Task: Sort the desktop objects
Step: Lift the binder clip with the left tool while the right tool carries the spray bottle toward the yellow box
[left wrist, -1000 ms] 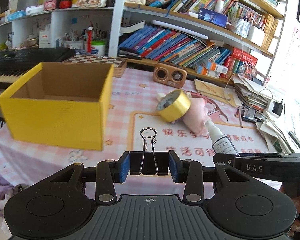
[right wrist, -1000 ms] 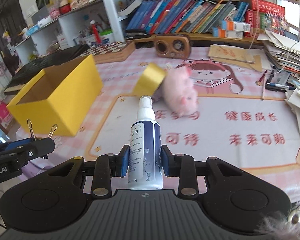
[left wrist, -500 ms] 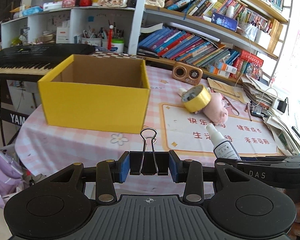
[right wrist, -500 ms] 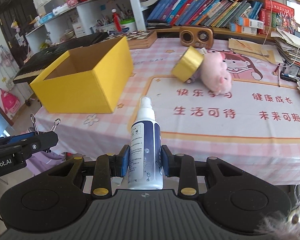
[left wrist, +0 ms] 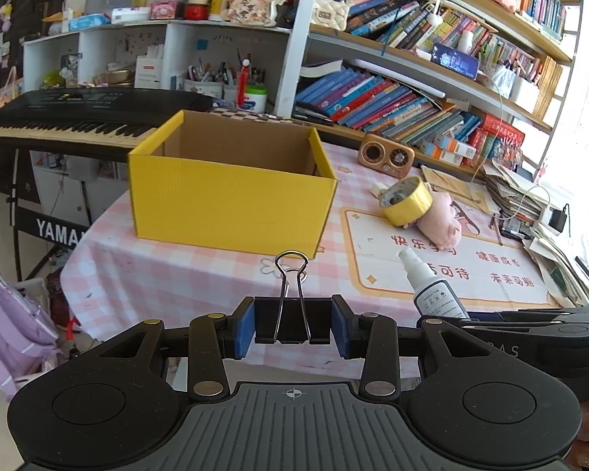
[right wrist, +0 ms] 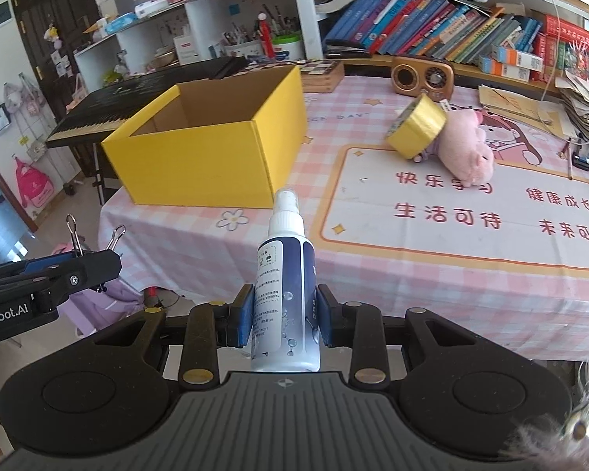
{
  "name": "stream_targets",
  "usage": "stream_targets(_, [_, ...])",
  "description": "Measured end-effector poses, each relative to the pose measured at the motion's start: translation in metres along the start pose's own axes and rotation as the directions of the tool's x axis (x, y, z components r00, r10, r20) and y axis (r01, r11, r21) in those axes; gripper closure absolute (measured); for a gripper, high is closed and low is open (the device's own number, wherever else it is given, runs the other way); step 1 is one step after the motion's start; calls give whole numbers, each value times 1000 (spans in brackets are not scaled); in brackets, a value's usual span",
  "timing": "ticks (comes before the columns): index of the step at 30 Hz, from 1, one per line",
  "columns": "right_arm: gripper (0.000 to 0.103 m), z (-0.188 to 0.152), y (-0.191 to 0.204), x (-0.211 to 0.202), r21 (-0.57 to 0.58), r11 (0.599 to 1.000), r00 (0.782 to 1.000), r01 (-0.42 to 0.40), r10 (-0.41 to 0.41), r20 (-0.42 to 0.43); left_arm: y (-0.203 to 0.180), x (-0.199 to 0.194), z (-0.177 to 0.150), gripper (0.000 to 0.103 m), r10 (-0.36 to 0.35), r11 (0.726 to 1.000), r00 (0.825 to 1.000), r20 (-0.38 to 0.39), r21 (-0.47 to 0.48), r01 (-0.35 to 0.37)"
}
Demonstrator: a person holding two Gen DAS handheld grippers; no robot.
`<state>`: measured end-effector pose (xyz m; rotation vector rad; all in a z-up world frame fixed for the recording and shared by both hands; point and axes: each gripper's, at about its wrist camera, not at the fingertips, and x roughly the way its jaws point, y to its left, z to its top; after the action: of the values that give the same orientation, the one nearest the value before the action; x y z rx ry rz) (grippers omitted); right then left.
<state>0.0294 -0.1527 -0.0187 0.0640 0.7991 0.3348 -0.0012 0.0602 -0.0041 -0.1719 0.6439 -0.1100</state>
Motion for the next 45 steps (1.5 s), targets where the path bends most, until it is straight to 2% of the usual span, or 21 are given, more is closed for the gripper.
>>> stream_targets(23, [73, 0, 45, 9, -82, 995, 999, -49, 47, -21, 36, -11, -4, 65, 28, 998, 999, 16, -50, -28])
stream_targets(45, [73, 17, 48, 29, -136, 984, 993, -115, 110, -46, 37, 11, 9, 65, 53, 997, 999, -5, -64, -53])
